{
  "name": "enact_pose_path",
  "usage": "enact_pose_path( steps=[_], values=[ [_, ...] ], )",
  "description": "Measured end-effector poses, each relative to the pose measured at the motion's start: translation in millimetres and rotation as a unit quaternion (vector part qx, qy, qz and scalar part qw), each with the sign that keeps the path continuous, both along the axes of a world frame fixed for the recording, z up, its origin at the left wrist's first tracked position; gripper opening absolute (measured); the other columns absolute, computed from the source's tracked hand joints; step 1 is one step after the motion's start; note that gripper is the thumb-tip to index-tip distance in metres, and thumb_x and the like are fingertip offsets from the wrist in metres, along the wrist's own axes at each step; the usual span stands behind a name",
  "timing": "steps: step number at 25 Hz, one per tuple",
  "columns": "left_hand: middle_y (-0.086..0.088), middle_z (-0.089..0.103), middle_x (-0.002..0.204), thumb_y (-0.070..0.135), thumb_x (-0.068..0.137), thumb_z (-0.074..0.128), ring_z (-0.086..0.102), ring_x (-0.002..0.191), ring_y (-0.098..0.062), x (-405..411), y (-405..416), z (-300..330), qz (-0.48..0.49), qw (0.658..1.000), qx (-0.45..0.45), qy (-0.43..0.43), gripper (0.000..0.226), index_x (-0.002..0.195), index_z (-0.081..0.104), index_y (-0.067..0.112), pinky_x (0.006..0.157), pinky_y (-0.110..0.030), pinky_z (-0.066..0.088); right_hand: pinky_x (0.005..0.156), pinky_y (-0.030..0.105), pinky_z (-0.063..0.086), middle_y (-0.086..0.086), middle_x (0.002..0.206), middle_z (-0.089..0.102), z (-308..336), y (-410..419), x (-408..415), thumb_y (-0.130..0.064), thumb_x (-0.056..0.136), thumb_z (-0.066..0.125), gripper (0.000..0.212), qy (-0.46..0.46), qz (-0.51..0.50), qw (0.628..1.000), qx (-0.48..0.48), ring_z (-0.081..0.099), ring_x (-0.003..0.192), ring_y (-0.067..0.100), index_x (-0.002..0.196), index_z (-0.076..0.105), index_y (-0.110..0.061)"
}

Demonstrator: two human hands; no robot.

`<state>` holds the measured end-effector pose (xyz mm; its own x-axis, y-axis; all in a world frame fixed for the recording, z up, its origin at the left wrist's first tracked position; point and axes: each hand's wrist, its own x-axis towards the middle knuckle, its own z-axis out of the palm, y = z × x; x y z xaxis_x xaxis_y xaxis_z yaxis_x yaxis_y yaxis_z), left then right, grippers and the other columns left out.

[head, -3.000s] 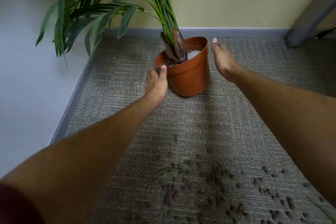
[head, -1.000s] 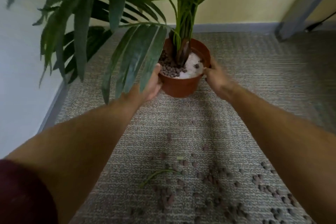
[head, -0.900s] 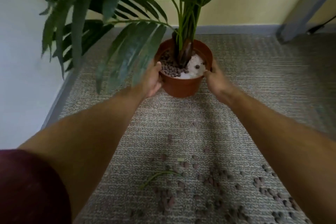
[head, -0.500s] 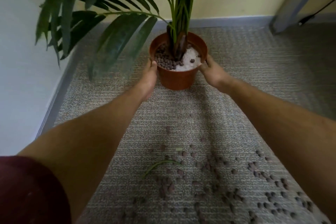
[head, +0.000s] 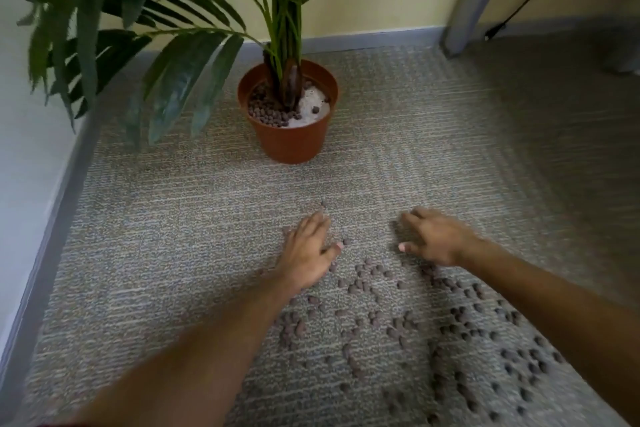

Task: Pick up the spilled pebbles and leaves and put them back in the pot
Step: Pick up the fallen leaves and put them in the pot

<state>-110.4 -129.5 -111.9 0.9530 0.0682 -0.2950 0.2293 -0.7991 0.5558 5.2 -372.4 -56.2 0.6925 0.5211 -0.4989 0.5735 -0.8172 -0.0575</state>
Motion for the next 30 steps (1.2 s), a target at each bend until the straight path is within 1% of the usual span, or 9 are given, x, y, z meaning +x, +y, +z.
enact_pose_path(
  steps=[2, 5, 9, 13, 15, 17, 21, 26, 30],
  values=[
    [-0.001, 0.017, 0.159, 0.050, 0.093, 0.043, 0.011, 0.146, -0.019, -11, -14, -2, -0.032, 0.999, 0.043, -0.008, 0.064, 0.148, 0.027, 0.021, 0.117, -0.039, 0.011, 0.097, 0.037, 0.042, 0.009, 0.140, 0.038, -1, -24, -16, -0.068, 0.083, 0.049, 0.080, -0.007, -0.033, 0.999, -0.026, 0.043, 0.127, 0.029, 0.143, 0.031, -0.018],
    [-0.001, 0.028, 0.152, 0.050, 0.087, 0.051, 0.020, 0.141, -0.020, -19, -28, -2, -0.080, 0.992, 0.095, -0.033, 0.068, 0.146, 0.031, 0.023, 0.116, -0.039, 0.020, 0.099, 0.039, 0.040, 0.012, 0.142, 0.036, -1, -58, -35, -0.072, 0.071, 0.060, 0.093, 0.011, -0.104, 0.993, -0.048, 0.042, 0.128, 0.033, 0.142, 0.030, -0.020],
    [-0.001, 0.016, 0.158, 0.058, 0.086, 0.050, 0.009, 0.146, -0.021, -31, -51, 0, -0.149, 0.983, 0.109, -0.012, 0.076, 0.148, 0.027, 0.021, 0.119, -0.043, 0.012, 0.101, 0.042, 0.042, 0.011, 0.136, 0.036, -8, -94, -69, -0.073, 0.063, 0.068, 0.103, 0.051, -0.153, 0.986, -0.032, 0.043, 0.126, 0.034, 0.142, 0.027, -0.020],
    [0.001, -0.005, 0.161, 0.059, 0.093, 0.032, -0.012, 0.147, -0.018, -57, -76, -8, -0.205, 0.968, 0.139, -0.044, 0.071, 0.151, 0.017, 0.021, 0.117, -0.047, -0.006, 0.113, 0.047, 0.028, 0.003, 0.157, 0.016, -19, -127, -112, -0.088, 0.066, 0.043, 0.108, 0.002, -0.217, 0.976, 0.018, 0.022, 0.142, 0.028, 0.150, 0.013, -0.027],
    [0.002, -0.009, 0.161, 0.062, 0.092, 0.024, -0.019, 0.146, -0.019, -72, -85, -14, -0.235, 0.957, 0.162, -0.050, 0.072, 0.151, 0.014, 0.022, 0.115, -0.048, -0.010, 0.116, 0.050, 0.016, 0.000, 0.162, 0.002, -28, -146, -138, -0.091, 0.067, 0.029, 0.108, -0.018, -0.243, 0.970, 0.011, 0.010, 0.147, 0.026, 0.152, 0.005, -0.029],
    [0.001, -0.008, 0.161, 0.065, 0.091, 0.020, -0.024, 0.143, -0.019, -84, -87, -19, -0.243, 0.950, 0.186, -0.056, 0.074, 0.151, 0.013, 0.022, 0.114, -0.049, -0.012, 0.117, 0.053, 0.014, 0.002, 0.162, -0.002, -36, -168, -158, -0.091, 0.070, 0.022, 0.106, -0.031, -0.294, 0.955, 0.004, 0.008, 0.148, 0.027, 0.153, 0.003, -0.027],
    [-0.004, -0.006, 0.161, 0.063, 0.092, 0.027, -0.017, 0.145, -0.023, -88, -74, -15, -0.163, 0.962, 0.214, -0.045, 0.073, 0.152, 0.012, 0.023, 0.115, -0.055, -0.005, 0.115, 0.053, 0.020, 0.006, 0.162, 0.004, -35, -198, -149, -0.088, 0.066, 0.032, 0.109, -0.051, -0.372, 0.927, 0.029, 0.013, 0.146, 0.033, 0.152, 0.006, -0.025],
    [-0.005, -0.001, 0.162, 0.065, 0.092, 0.021, -0.006, 0.148, -0.025, -88, -57, -10, -0.147, 0.965, 0.218, -0.015, 0.073, 0.152, 0.008, 0.026, 0.116, -0.054, 0.000, 0.112, 0.048, 0.030, 0.012, 0.154, 0.026, -35, -204, -121, -0.070, 0.074, 0.060, 0.099, -0.039, -0.361, 0.931, 0.047, 0.027, 0.138, 0.037, 0.149, 0.024, -0.018],
    [-0.001, 0.010, 0.161, 0.057, 0.095, 0.027, -0.001, 0.148, -0.022, -89, -63, -9, -0.186, 0.961, 0.200, -0.041, 0.064, 0.151, 0.016, 0.027, 0.118, -0.049, 0.009, 0.095, 0.038, 0.042, 0.008, 0.131, 0.045, -29, -186, -125, -0.068, 0.079, 0.051, 0.080, -0.032, -0.291, 0.953, 0.078, 0.044, 0.120, 0.030, 0.141, 0.039, -0.018]
  ],
)
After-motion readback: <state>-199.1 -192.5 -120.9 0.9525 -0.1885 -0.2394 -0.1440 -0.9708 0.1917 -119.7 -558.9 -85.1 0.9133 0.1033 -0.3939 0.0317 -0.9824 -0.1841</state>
